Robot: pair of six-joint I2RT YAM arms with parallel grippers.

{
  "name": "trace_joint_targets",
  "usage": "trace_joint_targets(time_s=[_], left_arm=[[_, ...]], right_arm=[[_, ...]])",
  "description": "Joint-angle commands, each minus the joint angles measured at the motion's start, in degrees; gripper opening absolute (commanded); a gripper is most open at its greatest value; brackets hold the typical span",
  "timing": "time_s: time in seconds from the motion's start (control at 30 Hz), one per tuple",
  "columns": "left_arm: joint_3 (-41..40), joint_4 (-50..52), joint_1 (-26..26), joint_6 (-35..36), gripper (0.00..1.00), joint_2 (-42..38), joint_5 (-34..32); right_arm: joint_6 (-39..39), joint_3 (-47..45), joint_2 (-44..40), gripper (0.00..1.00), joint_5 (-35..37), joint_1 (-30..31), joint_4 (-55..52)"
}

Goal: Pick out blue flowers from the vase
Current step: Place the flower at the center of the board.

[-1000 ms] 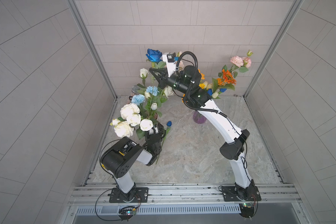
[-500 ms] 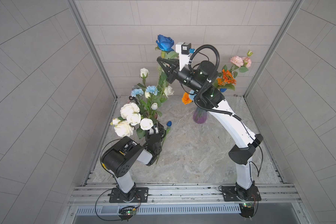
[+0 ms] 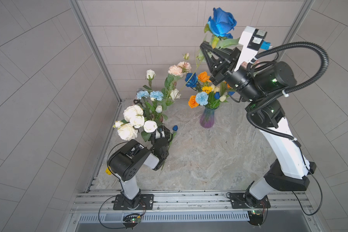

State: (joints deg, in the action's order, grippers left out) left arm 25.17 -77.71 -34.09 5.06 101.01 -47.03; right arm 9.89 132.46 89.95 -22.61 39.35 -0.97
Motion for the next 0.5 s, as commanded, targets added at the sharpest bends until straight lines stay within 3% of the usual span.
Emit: trace_joint_targets(time_s=[0.0, 0.1, 0.23, 0.47], left_arm=[[1.3, -0.3, 0.5, 1.0, 0.92, 1.0, -1.1], [2.1, -0.2, 0.6, 1.5, 0.92, 1.4, -1.5], [2.7, -0.2, 0.9, 1.7, 0.92, 1.7, -1.7], [2.8, -0.2, 0.9, 1.8, 0.92, 1.6, -1.5]], right_arm=[[-1.7, -0.6, -3.3, 0.00, 0.7, -0.7, -2.5], [-0.8, -3.8, -7.1, 0.00, 2.4, -1.3, -6.0], [1.8, -16.7, -14.9, 0.00, 5.7, -2.2, -5.5], [13.5, -37.8, -24.9, 0.00, 7.5, -6.2, -0.2]])
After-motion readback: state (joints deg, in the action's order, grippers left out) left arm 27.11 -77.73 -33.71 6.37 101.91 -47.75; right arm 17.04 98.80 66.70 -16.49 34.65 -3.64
